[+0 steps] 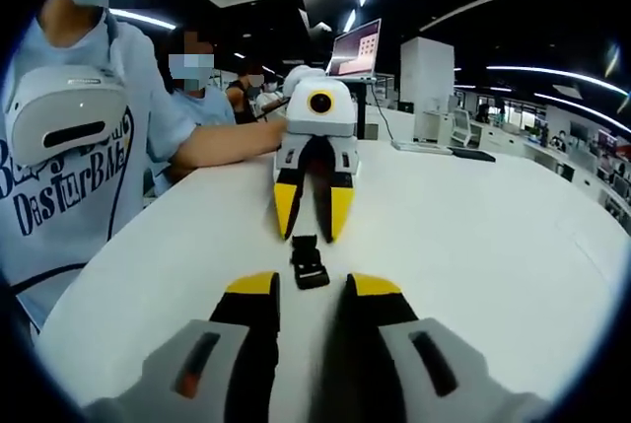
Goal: Snap the two parts of the plastic buckle together until the buckle closes and remains connected.
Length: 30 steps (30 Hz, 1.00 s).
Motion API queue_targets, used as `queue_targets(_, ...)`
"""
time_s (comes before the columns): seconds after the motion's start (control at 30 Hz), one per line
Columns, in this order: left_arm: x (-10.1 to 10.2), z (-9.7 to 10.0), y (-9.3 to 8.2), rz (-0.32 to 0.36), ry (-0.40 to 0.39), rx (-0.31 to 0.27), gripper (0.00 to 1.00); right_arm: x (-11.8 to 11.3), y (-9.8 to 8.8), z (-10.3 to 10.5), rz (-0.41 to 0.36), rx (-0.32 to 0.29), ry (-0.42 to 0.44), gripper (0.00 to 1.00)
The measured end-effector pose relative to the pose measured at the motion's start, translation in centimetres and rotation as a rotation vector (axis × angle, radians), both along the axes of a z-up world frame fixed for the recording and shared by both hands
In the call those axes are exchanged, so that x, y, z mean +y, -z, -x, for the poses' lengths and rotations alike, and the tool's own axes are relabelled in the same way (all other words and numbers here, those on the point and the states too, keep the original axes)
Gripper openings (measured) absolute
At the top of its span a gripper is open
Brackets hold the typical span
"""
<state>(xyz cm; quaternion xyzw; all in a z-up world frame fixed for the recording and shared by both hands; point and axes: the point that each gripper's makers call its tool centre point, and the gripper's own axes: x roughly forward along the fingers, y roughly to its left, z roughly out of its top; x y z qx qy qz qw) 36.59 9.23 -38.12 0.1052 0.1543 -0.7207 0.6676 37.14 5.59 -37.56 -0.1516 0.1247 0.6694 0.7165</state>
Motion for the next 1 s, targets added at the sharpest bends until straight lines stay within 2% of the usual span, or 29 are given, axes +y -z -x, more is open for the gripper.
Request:
queue_targets(0.23, -0.12, 0.11, 0.02, -0.002, 0.005, -0.016, 0.15, 0.14, 0.08, -0.06, -0.001, -0.014, -0.019, 0.13)
queue_targets(0.5, -0.13, 0.16, 0.02, -0.003, 0.016, -0.034, 0.12, 0.24, 0.15, -0.26, -0.003, -0.022, -0.022, 0.12)
queue_targets(1.0, -0.27, -0.05, 0.00, -0.016, 0.004, -0.035, 0.11, 0.29, -0.07, -0.34, 0.019, -0.079, -0.015, 0.11)
